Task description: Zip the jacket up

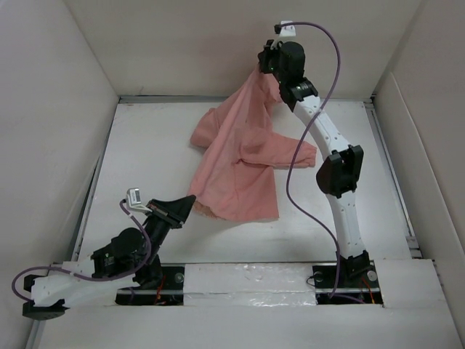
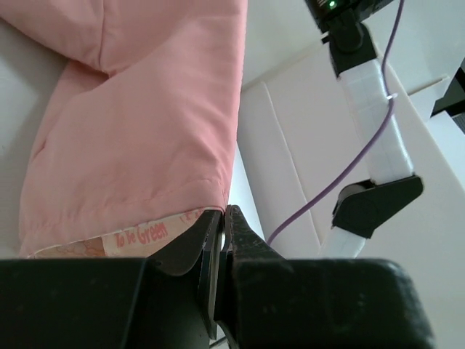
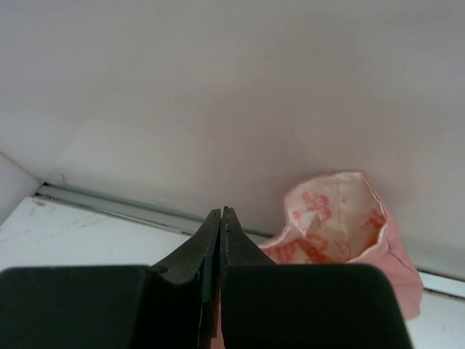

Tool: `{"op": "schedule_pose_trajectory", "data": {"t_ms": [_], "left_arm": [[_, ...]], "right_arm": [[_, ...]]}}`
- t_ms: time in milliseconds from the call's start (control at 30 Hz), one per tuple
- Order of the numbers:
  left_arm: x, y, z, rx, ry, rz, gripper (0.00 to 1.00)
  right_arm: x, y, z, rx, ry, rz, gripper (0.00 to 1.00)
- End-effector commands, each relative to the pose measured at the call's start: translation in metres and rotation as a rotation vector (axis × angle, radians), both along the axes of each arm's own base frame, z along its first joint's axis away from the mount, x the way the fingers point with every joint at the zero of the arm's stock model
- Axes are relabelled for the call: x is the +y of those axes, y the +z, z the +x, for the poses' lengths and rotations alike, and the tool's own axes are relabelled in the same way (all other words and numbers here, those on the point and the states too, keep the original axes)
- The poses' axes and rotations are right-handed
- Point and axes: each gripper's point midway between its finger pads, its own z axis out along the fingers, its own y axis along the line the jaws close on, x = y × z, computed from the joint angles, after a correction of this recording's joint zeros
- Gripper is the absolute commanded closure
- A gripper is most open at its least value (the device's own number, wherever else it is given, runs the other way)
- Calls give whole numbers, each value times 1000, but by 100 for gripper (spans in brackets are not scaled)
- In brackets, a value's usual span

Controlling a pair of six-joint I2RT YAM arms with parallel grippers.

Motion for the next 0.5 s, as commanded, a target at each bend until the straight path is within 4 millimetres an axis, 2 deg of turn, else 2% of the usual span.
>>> {"op": "schedule_pose_trajectory", "data": {"t_ms": [0,33,67,133,167,200,233,300,333,367,400,433,467], "left_arm": [[8,28,-12,-41,-58,-1,100],[11,29,-11,-42,-51,-2,100],[17,31,-10,-41,-28,-5,100],[27,31,-7,-31,10,6,100],[29,32,-6,-39,17,23,100],[33,36,-6,-45,26,21,100],[35,38,-5,-48,37,19,100],[32,40,-3,-58,43,40,100],[31,39,-2,-57,49,47,100],[28,37,-1,-61,50,71,100],[23,38,1,-65,52,84,100],[23,38,4,-64,69,92,100],[22,38,5,-62,76,100,100]], "right_arm": [[-168,52,40,-218,-498,-18,100],[-173,52,40,-222,-526,-52,100],[-200,52,40,-217,-589,-47,100],[-227,60,35,-222,-637,10,100],[-250,63,32,-225,-675,25,100],[-260,76,25,-241,-675,47,100],[-264,71,25,-216,-659,82,100],[-252,71,23,-203,-559,98,100],[-246,66,13,-214,-519,117,100],[-227,65,7,-221,-456,127,100],[-198,62,0,-219,-364,138,100],[-182,68,-11,-252,-318,171,100],[-168,55,-31,-222,-286,175,100]]}}
